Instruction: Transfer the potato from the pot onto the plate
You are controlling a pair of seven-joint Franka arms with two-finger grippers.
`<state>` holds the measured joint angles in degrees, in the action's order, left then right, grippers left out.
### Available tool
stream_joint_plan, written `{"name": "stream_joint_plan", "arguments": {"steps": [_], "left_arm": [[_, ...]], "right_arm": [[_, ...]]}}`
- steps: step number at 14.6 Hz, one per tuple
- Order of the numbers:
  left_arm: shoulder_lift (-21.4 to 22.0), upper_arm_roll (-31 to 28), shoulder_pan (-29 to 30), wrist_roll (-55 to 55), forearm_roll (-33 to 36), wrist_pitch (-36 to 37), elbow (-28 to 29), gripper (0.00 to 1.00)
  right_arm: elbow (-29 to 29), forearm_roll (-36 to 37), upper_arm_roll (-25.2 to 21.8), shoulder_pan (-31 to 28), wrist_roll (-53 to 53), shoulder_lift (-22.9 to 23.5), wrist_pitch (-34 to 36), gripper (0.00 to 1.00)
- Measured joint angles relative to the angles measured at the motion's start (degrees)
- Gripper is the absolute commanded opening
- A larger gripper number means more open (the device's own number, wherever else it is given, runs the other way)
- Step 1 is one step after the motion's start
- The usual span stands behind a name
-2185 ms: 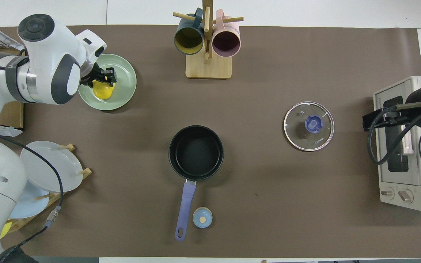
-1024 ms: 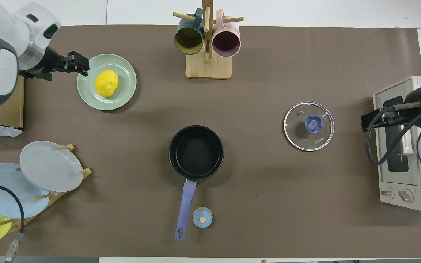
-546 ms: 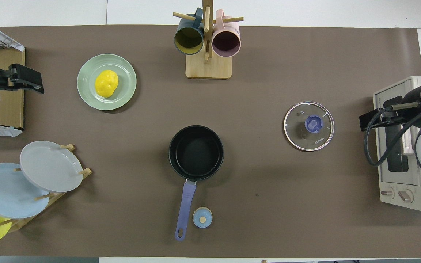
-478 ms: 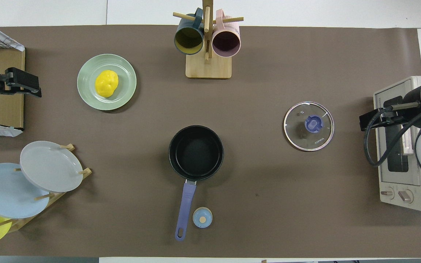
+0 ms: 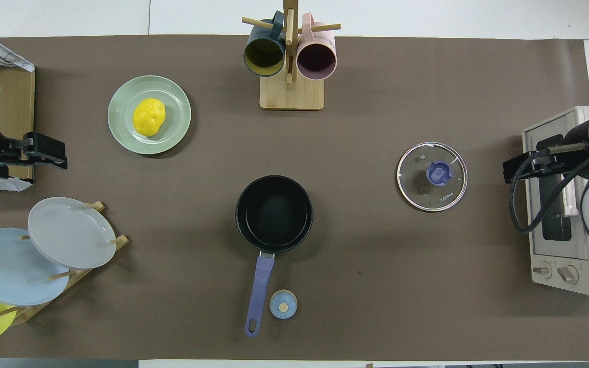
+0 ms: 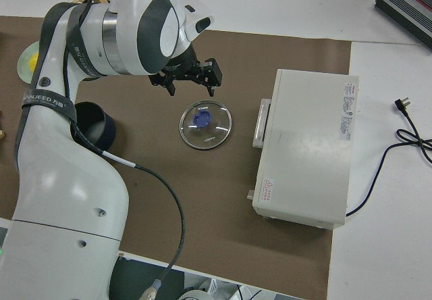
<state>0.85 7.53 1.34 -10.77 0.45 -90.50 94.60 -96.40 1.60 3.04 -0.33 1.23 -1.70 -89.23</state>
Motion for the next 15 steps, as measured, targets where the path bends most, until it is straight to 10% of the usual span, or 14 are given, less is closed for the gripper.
{"name": "stream_joint_plan", "arguments": {"steps": [15], "left_arm": [[-1.3, -3.0, -3.7, 0.0, -1.3, -4.7, -2.1, 1.0]], "right_arm": [[0.0, 0.0, 0.0, 0.0, 0.0, 0.0, 0.0, 1.0]]}}
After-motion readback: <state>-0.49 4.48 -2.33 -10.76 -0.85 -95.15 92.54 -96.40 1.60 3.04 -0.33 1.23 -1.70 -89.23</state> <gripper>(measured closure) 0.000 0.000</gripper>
